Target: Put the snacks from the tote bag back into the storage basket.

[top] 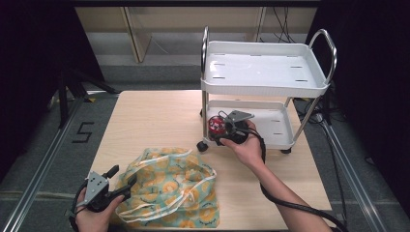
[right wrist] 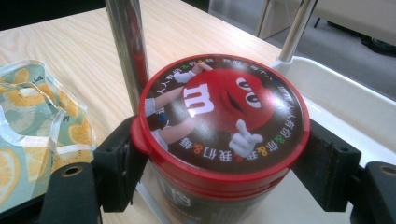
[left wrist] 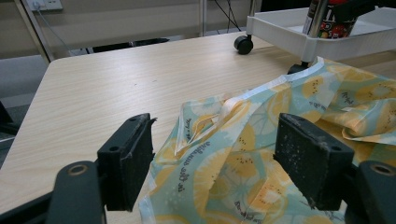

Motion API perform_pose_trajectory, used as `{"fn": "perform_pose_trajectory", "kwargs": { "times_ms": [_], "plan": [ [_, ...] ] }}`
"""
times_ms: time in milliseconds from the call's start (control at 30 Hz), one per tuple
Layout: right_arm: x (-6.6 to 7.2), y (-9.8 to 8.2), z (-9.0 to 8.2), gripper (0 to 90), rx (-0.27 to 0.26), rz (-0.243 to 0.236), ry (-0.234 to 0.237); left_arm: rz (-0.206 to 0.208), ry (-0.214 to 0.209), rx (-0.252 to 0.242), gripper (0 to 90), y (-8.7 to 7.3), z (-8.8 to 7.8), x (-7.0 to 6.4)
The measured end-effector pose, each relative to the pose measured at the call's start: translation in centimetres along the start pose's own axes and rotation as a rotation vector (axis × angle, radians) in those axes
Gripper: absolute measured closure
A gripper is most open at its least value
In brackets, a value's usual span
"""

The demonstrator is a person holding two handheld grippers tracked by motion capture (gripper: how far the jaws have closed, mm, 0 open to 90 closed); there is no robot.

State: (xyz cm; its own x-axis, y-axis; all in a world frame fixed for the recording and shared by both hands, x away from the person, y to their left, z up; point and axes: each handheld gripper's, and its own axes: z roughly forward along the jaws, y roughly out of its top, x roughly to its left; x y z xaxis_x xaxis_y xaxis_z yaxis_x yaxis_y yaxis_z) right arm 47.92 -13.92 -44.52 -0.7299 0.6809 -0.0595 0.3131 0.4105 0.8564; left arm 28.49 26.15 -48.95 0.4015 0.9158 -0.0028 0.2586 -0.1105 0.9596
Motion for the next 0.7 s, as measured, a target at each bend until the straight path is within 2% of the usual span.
{"fn": "perform_pose_trajectory", "kwargs": {
  "times_ms": [100,133,167,233,300,700],
  "plan": [
    [-0.04,-0.02,0.0,26.0,-0.001,-0.007,-0.004,-0.001,0.0,0.003,27.4,0.01,-0.03,-0.04],
    [0.13,-0.08,-0.05,26.0,0.008,0.016,-0.016,-0.001,0.0,0.002,27.4,0.02,-0.04,-0.04],
    [0.02,-0.09,0.04,26.0,0.004,-0.005,-0.017,-0.001,0.0,0.002,27.4,0.02,-0.04,-0.03],
    [0.0,-0.14,0.06,26.0,0.003,-0.008,0.005,0.0,0.001,0.003,27.4,0.02,-0.05,0.0],
    [0.0,-0.21,0.1,26.0,0.01,-0.005,-0.014,0.001,0.0,-0.001,27.4,0.0,-0.01,0.02],
    [0.07,-0.38,0.21,26.0,0.012,0.0,-0.004,-0.002,0.0,0.002,27.4,0.01,-0.03,-0.05]
  ]
}}
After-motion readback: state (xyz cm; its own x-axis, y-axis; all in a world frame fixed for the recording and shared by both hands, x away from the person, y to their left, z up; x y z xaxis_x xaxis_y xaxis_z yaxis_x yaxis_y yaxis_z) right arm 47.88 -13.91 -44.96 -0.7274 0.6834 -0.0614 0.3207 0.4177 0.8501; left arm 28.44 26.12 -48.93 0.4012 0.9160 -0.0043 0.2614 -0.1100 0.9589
